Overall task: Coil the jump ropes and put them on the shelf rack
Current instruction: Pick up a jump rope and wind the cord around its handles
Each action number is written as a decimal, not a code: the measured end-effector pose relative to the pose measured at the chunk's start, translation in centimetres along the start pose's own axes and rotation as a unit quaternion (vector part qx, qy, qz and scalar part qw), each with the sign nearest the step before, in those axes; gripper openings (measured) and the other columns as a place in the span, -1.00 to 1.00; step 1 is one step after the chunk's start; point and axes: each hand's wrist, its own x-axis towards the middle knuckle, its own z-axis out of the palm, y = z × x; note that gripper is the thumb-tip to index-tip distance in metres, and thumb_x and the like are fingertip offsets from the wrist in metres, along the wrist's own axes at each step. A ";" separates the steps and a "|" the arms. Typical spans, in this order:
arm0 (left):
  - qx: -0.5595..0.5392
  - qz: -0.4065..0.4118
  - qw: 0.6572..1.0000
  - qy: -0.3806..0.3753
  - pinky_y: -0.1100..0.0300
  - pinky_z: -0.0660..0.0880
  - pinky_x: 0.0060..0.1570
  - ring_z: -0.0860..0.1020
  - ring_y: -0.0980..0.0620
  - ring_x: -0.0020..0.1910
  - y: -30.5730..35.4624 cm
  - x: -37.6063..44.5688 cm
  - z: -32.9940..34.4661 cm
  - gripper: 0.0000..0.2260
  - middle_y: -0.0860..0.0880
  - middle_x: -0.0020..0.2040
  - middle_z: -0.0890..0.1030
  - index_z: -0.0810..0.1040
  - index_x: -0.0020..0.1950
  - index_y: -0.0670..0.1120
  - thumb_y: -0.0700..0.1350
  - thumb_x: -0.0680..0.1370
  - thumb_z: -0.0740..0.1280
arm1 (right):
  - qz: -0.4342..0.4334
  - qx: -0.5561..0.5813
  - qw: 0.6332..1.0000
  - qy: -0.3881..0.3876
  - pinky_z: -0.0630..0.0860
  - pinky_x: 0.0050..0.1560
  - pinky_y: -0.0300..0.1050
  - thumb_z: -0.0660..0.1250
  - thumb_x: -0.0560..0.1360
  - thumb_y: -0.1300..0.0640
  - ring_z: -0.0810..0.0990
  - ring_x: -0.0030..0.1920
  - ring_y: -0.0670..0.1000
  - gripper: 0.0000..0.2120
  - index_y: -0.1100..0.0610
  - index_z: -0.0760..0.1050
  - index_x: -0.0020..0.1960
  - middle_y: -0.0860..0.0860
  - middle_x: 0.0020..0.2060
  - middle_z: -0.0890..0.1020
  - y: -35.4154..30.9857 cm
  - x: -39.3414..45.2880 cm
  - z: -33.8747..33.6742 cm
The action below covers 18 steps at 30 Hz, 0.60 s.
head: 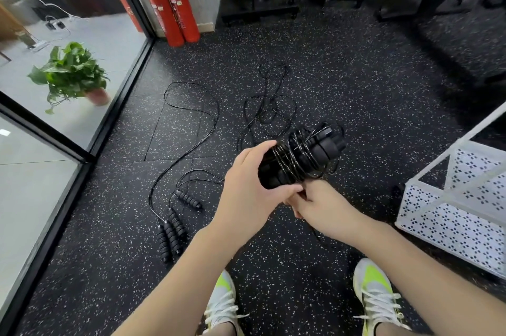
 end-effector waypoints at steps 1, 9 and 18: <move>-0.004 -0.005 1.000 -0.009 0.43 0.35 0.27 0.46 0.34 0.21 -0.1 0.1 -0.2 -0.25 0.28 0.22 0.52 0.43 0.44 0.21 0.03 0.32 0.66 | 0.007 0.002 1.000 0.008 0.27 -0.49 -0.29 0.21 0.65 0.14 0.37 -0.52 -0.16 -0.68 0.03 0.42 -0.28 -0.10 -0.48 0.47 0.6 0.2 -0.1; 0.041 -0.048 0.981 -0.181 0.38 0.37 0.26 0.50 0.35 0.22 -1.7 0.6 -2.8 -0.09 0.30 0.22 0.58 0.45 0.46 0.24 0.05 0.16 0.73 | -0.080 0.276 0.948 0.136 0.60 0.11 0.07 0.35 0.54 0.25 0.69 -0.06 0.08 -0.83 0.07 0.69 -0.01 -0.01 -0.08 0.73 0.6 1.1 -4.1; 0.135 -0.112 0.983 -0.054 0.22 0.25 0.29 0.36 0.03 0.38 -4.6 2.3 -1.8 -0.20 0.07 0.33 0.45 0.40 0.50 0.04 -0.05 0.32 0.67 | -0.146 -0.086 0.968 0.182 0.54 -0.14 -0.22 0.37 0.61 0.07 0.59 -0.21 -0.19 -0.86 -0.10 0.63 0.12 -0.24 -0.15 0.67 2.0 1.3 -5.2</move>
